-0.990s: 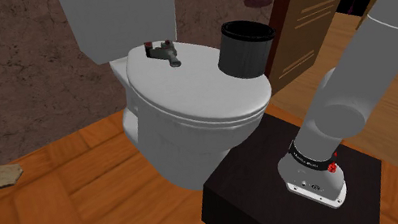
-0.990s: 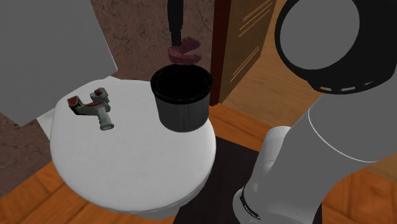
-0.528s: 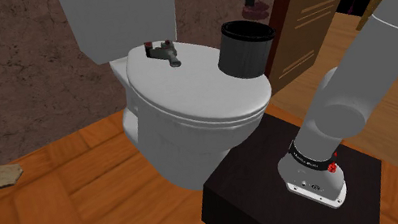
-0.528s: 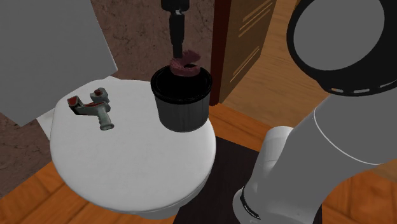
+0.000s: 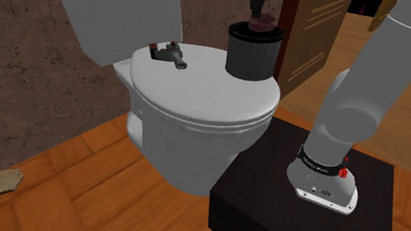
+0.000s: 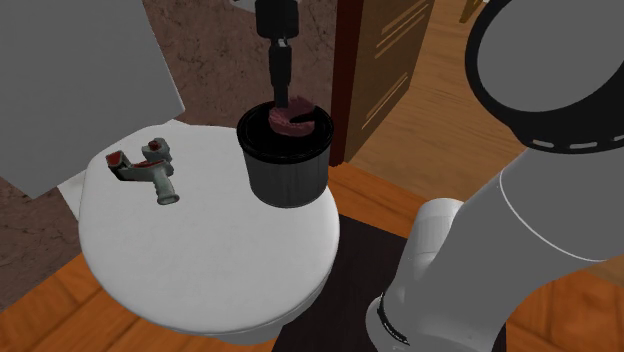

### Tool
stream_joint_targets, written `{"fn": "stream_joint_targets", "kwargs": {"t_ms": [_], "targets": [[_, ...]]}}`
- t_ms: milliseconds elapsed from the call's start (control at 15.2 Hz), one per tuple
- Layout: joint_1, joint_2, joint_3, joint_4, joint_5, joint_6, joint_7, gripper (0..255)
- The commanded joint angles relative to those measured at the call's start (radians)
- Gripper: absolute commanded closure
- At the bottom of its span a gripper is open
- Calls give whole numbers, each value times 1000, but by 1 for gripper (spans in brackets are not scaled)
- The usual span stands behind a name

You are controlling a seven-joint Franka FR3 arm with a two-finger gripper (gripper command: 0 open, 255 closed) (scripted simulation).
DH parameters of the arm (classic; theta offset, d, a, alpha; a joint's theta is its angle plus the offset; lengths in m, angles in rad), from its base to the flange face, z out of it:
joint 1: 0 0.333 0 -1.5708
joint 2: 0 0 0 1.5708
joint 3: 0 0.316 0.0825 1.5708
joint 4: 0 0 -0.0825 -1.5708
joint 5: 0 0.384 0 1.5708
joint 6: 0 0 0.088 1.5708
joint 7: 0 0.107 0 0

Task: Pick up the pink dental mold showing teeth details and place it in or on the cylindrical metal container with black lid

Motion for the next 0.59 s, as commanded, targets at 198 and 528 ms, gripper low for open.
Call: {"fn": "stream_joint_targets", "kwargs": {"t_ms": [198,528], "targets": [[0,-1,0,-4,-1,3,-1,255],[0,-1,0,-4,-1,3,0,0]]}}
